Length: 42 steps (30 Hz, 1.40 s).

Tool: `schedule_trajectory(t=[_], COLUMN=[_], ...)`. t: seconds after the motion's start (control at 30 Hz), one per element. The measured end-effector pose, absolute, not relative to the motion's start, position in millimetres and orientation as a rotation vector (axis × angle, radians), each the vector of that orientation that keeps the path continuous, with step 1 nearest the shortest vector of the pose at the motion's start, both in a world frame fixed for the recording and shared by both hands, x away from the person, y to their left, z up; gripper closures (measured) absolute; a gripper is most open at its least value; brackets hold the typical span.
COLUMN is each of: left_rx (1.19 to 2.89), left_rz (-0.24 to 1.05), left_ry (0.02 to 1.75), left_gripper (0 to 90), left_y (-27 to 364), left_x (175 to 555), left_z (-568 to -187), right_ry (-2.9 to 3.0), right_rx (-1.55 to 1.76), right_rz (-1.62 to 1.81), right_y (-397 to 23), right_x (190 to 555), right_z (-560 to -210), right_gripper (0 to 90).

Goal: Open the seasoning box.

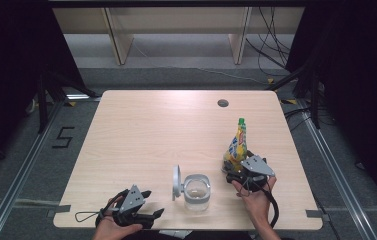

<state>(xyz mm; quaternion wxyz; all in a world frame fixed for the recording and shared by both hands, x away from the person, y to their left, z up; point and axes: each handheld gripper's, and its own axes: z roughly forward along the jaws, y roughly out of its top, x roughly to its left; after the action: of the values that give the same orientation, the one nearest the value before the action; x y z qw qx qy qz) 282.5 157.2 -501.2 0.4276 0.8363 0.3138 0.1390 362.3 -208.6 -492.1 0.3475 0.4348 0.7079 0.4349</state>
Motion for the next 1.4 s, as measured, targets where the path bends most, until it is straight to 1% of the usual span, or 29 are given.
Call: schedule_trajectory(t=[0.03, 0.07, 0.2, 0.23, 0.27, 0.4, 0.43, 0.5, 0.57, 0.63, 0.7, 0.73, 0.77, 0.83, 0.9, 0.97, 1.1, 1.17, 1.27, 1.33, 1.4], left_rx=[2.119, 2.091, 2.111, 2.078, 2.07, 2.11, 2.112, 2.068, 2.089, 2.073, 2.098, 2.084, 2.074, 2.073, 2.088, 2.067, 2.073, 2.067, 2.053, 2.102, 2.096], left_rz=[0.366, 0.351, 0.366, 0.345, 0.353, 0.389, 0.371, 0.366, 0.39, 0.376, 0.377, 0.39, 0.363, 0.362, 0.385, 0.374, 0.375, 0.371, 0.359, 0.388, 0.363], left_ry=[0.77, 0.785, 0.762, 0.792, 0.799, 0.767, 0.771, 0.794, 0.762, 0.776, 0.768, 0.799, 0.794, 0.795, 0.759, 0.778, 0.785, 0.786, 0.779, 0.75, 0.761], left_gripper=[27.5, 27.5, 27.5, 27.5, 27.5, 27.6, 27.7, 28.0, 28.1, 28.2, 28.3, 28.3, 28.4, 28.4, 28.5, 28.7, 29.0, 29.0, 29.1, 29.1, 29.1], left_y=[159, 158, 161, 159, 159, 160, 160, 157, 159, 159, 161, 159, 160, 160, 161, 159, 158, 157, 156, 158, 156], left_x=[283, 282, 283, 282, 281, 282, 282, 280, 282, 282, 282, 282, 281, 280, 281, 281, 280, 280, 280, 282, 282], left_z=[-500, -501, -500, -501, -501, -500, -500, -501, -500, -501, -500, -502, -500, -500, -499, -501, -501, -502, -504, -502, -503], right_ry=[1.836, 1.833, 1.829, 1.827, 1.834, 1.831, 1.83, 1.832, 1.842, 1.842, 1.86, 1.874, 1.891, 1.938, 1.958, 2.016, 2.098, 2.107, 2.169, 2.187, 2.19], right_rx=[1.141, 1.14, 1.141, 1.143, 1.145, 1.129, 1.128, 1.122, 1.117, 1.115, 1.109, 1.101, 1.087, 1.067, 1.013, 1.019, 0.857, 0.867, 0.757, 0.75, 0.699], right_rz=[1.131, 1.127, 1.118, 1.123, 1.099, 1.092, 1.092, 1.088, 1.093, 1.12, 1.128, 1.133, 1.141, 1.189, 1.209, 1.233, 1.274, 1.291, 1.317, 1.338, 1.334], right_y=[-208, -208, -207, -206, -207, -207, -207, -207, -208, -209, -212, -214, -217, -224, -230, -234, -248, -250, -261, -264, -264], right_x=[362, 363, 366, 367, 367, 371, 372, 372, 372, 373, 373, 374, 374, 376, 378, 376, 387, 387, 394, 392, 394], right_z=[-493, -493, -495, -496, -498, -501, -501, -501, -501, -500, -499, -498, -497, -496, -496, -495, -493, -493, -492, -493, -493], right_gripper=[16.1, 16.3, 16.0, 15.9, 15.6, 15.5, 15.6, 16.1, 17.3, 18.2, 19.1, 19.9, 20.7, 21.6, 22.8, 23.2, 23.7, 23.9, 24.4, 24.5, 24.5])
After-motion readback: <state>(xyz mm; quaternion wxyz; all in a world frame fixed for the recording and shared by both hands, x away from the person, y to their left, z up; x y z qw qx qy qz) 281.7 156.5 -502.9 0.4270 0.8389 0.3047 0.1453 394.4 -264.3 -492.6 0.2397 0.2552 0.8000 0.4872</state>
